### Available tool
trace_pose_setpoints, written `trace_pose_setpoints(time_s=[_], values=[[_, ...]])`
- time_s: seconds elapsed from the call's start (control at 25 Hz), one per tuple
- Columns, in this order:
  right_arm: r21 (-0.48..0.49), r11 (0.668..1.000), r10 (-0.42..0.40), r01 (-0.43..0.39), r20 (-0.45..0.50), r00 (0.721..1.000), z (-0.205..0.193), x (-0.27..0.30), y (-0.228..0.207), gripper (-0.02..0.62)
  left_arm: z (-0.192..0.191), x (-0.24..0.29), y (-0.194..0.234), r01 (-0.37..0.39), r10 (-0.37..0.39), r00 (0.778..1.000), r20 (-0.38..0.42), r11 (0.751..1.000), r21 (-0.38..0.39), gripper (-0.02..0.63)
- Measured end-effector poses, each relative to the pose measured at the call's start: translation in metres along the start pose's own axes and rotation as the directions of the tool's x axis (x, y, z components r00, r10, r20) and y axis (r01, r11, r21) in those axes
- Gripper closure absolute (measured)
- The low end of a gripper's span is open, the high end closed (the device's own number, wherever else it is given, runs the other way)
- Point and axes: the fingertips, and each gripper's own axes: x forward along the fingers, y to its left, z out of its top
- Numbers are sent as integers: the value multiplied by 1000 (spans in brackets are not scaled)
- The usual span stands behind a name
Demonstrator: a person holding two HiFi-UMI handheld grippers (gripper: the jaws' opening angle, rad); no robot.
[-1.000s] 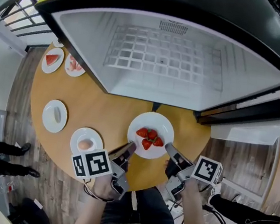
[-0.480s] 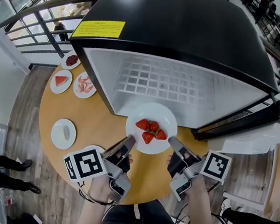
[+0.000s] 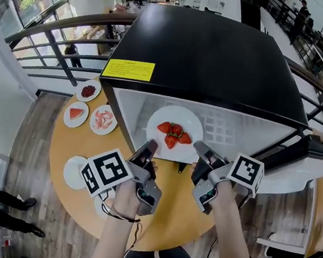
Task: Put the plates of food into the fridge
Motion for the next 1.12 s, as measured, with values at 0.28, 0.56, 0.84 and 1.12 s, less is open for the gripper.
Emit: trace_pose_setpoints(time_s=[0.28, 0.56, 0.84, 1.12], values=[[-42, 999, -14, 16, 43, 999, 23, 34, 7, 569, 25, 26, 4, -94, 90, 991, 96, 995, 41, 580], [-83, 995, -55, 61, 72, 996, 29, 66, 4, 566, 47, 39, 17, -193, 177, 969, 170, 978, 84, 580], [-139, 981, -123, 134, 83, 989, 34, 77, 0, 566, 50, 46, 25, -274, 258, 947, 189, 959, 65, 575], [-166, 970, -163, 176, 89, 983, 38, 84, -4, 566, 49, 52, 35, -317, 309, 932, 189, 948, 13, 571]])
